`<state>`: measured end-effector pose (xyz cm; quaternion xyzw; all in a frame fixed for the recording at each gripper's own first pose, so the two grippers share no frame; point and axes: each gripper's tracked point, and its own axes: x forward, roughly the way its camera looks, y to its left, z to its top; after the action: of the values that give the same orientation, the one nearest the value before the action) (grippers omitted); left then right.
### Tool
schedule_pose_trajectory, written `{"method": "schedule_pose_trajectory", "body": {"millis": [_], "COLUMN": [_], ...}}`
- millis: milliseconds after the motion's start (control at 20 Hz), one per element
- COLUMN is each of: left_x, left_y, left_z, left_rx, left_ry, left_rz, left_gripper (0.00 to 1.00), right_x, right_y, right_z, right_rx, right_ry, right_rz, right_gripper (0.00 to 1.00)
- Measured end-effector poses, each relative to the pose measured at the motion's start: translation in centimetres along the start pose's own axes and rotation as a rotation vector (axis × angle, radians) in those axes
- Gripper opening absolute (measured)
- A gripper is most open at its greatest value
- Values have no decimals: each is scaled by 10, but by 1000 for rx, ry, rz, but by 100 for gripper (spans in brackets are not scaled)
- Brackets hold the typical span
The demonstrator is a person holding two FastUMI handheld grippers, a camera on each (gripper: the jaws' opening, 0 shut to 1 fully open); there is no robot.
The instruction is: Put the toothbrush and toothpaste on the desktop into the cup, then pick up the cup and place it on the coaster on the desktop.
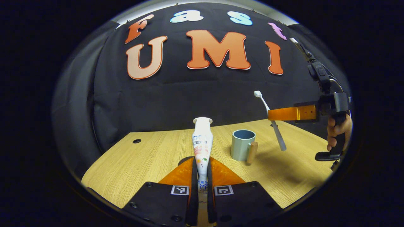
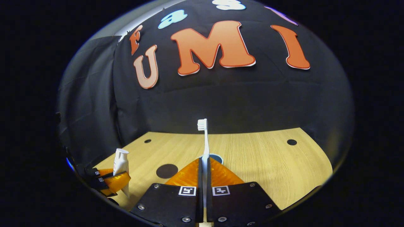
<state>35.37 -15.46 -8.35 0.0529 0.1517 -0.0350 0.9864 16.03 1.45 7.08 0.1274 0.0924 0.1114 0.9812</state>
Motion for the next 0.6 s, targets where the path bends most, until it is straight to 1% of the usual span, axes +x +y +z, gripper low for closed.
{"method": "schedule_pose_trajectory", "body": {"millis": [50, 150, 300, 600], "left_x": [-1, -2, -8, -3], "left_y": [-2, -5, -4, 0], "left_z": [0, -3, -4, 8], "left_rx": [-8, -17, -14, -10], "left_ry": [0, -2, -20, -39], "left_rz": [-9, -19, -12, -11], "left_gripper": [16, 15, 15, 15], "right_x": [4, 14, 26, 50], "right_y": [4, 2, 3, 2], "right_z": [8, 25, 50, 72], "right_rx": [4, -13, -4, -43], "right_ry": [-27, -82, -163, -304], "right_rz": [9, -6, 4, 11], "right_gripper": [4, 4, 4, 4]}}
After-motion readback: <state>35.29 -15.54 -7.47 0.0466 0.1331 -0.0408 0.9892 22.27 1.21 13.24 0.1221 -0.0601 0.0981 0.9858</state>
